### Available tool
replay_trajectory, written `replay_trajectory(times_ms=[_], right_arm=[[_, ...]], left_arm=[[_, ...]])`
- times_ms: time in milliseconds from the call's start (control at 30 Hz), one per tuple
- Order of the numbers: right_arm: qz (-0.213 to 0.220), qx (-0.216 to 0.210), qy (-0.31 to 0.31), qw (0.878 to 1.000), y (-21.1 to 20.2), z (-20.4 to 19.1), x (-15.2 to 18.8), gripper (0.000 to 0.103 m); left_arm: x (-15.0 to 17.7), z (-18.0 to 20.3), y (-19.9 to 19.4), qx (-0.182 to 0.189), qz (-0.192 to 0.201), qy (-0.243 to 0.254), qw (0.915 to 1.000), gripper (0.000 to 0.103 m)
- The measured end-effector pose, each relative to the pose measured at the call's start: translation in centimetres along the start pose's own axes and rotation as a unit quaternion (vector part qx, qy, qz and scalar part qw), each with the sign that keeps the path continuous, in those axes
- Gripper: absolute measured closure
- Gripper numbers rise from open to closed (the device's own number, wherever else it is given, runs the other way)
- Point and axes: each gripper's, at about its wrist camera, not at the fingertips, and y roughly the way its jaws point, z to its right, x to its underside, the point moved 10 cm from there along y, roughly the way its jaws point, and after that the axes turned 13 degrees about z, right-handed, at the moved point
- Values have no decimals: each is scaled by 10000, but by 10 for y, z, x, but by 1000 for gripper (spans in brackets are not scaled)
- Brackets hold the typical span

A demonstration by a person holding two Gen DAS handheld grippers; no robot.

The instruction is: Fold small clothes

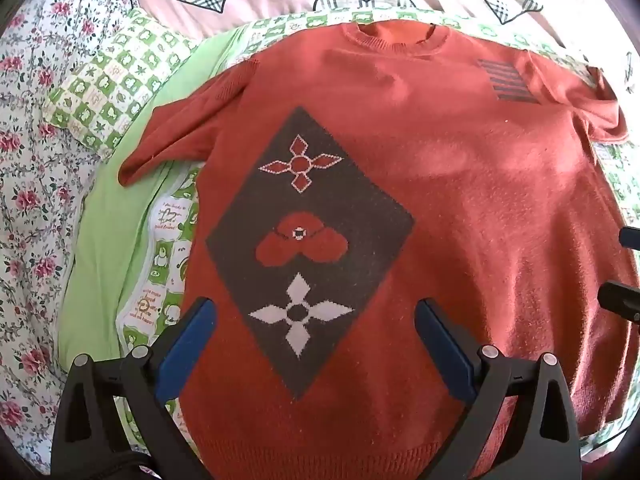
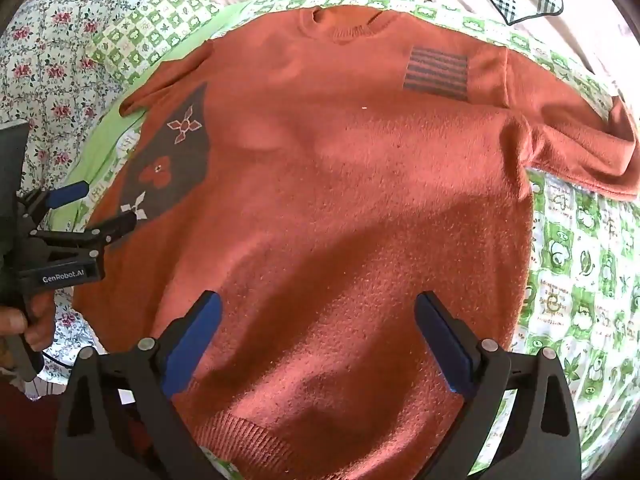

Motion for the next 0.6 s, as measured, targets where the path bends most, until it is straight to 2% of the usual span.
replay_trajectory(times_ms=[433,600], right_arm=[[-85,-86,93,9999,-3,-1,0,6],[13,-25,39,10000,-3,-1,0,6]], left_arm=[[1,0,2,-20,12,-42,10000,3],[2,-2,1,-62,-8,-12,10000,3]])
